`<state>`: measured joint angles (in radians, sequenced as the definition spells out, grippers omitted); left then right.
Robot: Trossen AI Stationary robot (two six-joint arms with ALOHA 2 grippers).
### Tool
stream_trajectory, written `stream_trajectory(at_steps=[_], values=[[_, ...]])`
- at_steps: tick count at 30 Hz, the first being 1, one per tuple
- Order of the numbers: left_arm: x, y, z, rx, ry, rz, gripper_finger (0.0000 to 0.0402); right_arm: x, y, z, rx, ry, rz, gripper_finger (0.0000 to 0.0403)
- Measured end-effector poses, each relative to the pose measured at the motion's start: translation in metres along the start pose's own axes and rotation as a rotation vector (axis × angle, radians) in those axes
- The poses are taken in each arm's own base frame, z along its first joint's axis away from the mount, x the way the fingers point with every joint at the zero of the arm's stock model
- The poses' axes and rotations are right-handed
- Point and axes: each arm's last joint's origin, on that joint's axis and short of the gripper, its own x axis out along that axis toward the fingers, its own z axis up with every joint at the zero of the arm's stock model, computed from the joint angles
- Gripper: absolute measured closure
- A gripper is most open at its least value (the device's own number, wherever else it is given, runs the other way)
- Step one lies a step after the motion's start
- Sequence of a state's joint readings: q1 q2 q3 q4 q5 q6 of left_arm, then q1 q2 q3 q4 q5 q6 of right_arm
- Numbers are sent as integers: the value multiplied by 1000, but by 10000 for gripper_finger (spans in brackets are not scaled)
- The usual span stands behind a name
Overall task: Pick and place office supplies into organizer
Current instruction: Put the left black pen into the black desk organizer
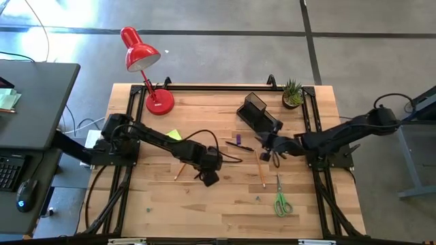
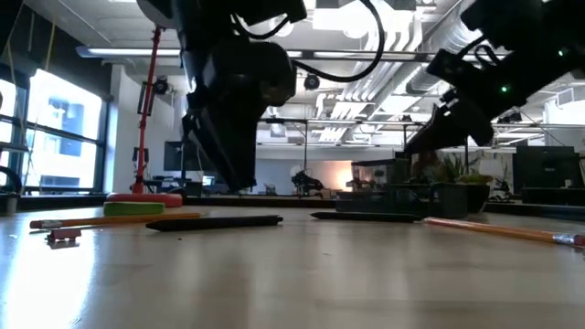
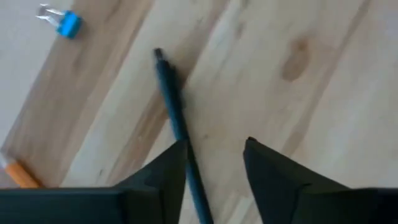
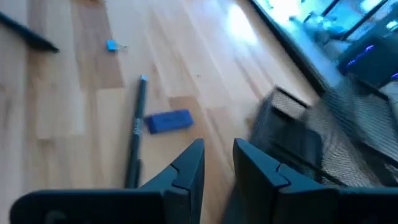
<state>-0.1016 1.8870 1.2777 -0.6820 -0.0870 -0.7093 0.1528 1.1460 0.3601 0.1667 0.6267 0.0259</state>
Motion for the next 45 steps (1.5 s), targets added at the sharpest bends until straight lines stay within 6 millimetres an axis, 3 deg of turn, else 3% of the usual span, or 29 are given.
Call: stream_trajectory(at_steps=[3,8,16,30,39,45], values=[[4,5,1,-46,-1,28,227,-6,-5,-12,64,-129,2,324],[14,11,6,-98,24,19,220,-18,-12,-14,134,-357,33,324],[14,9,9,-130,-7,-5,245,-19,-11,-16,99,-348,47,324],[46,13,4,-119,60,87,300,-18,-9,-16,95,-355,74,324],[44,14,4,15,31,124,391,-17,-10,-16,104,-357,72,324],[35,10,6,109,-49,141,377,-15,-10,-17,189,-349,173,324]])
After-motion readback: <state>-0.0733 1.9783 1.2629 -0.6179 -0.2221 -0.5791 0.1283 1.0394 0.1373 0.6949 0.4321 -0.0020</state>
